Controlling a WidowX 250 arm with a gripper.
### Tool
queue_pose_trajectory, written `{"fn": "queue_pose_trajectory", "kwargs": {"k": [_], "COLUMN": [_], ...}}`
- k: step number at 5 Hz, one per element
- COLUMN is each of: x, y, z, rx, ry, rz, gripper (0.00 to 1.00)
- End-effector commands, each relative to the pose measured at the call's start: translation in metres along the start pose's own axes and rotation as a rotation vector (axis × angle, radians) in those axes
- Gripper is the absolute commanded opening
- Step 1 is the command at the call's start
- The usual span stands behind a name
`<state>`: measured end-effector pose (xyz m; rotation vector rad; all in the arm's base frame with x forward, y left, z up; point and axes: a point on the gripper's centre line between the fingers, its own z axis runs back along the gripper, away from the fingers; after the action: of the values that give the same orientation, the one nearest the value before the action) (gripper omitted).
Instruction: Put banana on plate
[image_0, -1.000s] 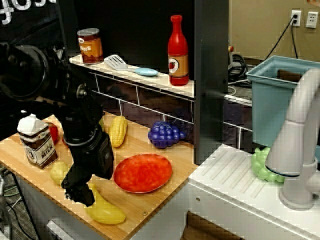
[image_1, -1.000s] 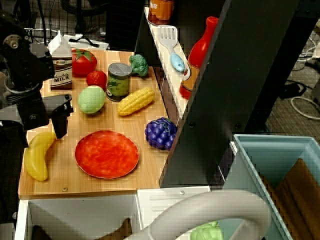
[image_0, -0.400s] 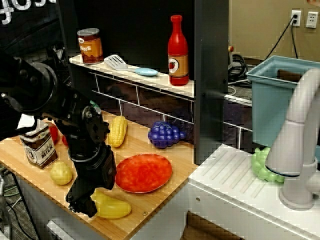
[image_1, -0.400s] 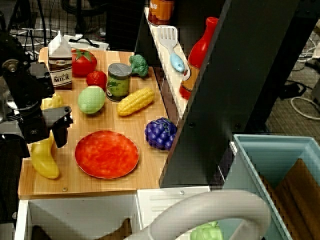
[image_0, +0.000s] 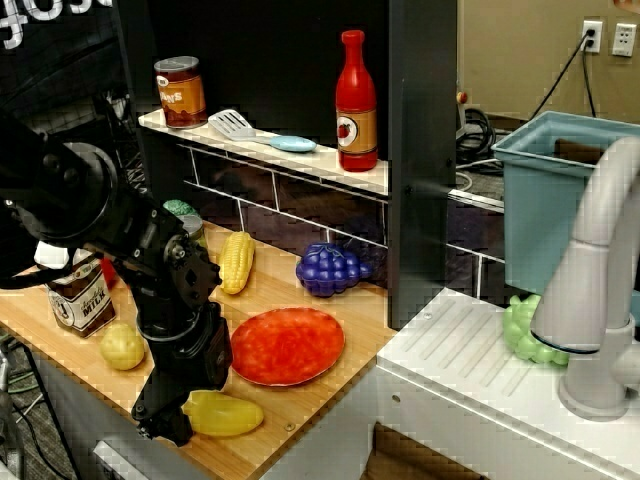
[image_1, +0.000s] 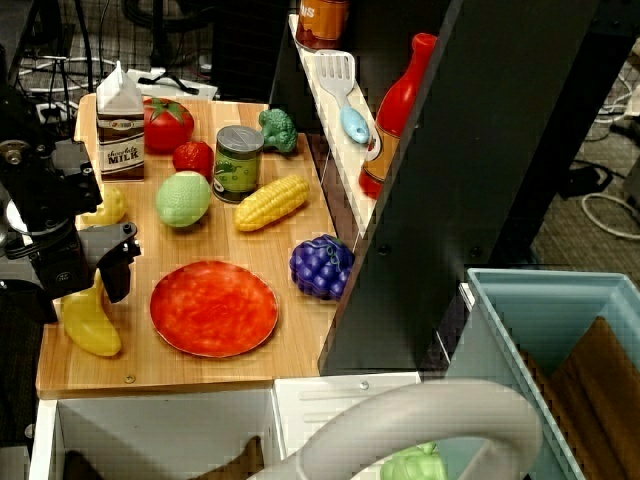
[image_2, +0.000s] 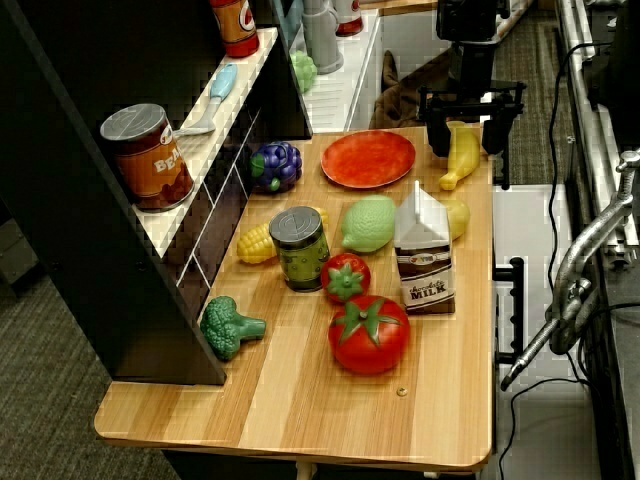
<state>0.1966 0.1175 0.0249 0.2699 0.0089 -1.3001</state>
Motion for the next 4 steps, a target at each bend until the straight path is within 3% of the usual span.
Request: {"fn": "queue_pose_trajectory", "kwargs": {"k": [1, 2, 4], "x": [-0.008, -0.010, -0.017], "y": [0.000, 0.003, 0.016], "z": [0.006, 0.012, 0.043], "rx": [0.023, 0.015, -0.026], "ry": [0.001, -0.005, -0.047], "rz": [0.018, 0.019, 0.044], "gripper": [0.00, 0.00, 0.00]}}
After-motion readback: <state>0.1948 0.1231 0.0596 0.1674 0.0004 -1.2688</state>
